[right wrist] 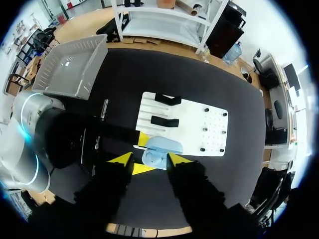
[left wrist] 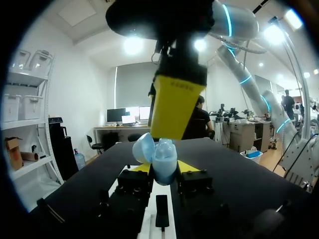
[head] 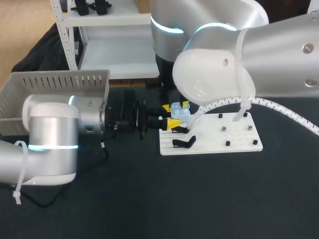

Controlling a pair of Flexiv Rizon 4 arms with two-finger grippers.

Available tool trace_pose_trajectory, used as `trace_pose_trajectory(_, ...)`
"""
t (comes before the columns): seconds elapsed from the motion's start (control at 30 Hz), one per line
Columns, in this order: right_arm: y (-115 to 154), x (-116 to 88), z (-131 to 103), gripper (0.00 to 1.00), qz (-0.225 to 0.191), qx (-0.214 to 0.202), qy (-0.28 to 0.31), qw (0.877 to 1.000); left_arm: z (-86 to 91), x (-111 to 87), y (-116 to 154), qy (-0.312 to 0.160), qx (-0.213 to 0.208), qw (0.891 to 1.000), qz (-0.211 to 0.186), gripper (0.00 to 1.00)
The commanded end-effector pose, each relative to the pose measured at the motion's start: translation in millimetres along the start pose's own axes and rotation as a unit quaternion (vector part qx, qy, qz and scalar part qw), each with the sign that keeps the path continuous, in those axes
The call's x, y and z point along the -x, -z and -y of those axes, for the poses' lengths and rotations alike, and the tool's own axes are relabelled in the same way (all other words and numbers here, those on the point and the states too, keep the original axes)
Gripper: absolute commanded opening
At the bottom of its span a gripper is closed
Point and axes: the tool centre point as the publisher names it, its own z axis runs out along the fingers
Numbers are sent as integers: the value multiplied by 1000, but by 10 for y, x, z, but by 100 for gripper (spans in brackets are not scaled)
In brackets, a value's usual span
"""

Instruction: Pick up each earbud case from the left stands, insert the matching earbuds, close the lid, and place the case in the box.

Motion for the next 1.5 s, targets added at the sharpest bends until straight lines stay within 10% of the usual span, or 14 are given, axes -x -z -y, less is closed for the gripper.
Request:
trace_pose_trajectory(0.03,172,-67,37,89,16,-4,-3,1000,15,-4,0,-1,3,1000,1,0)
trace_pose_trajectory(0.73,-79,415,513,100,-3,-71,-110,991,15,-4,0,-1,3,1000,1,0)
trace_pose_trajectory(1.5,-122,28,633,100,-47,-52,-122,990,15,-4,0,-1,3,1000,1,0)
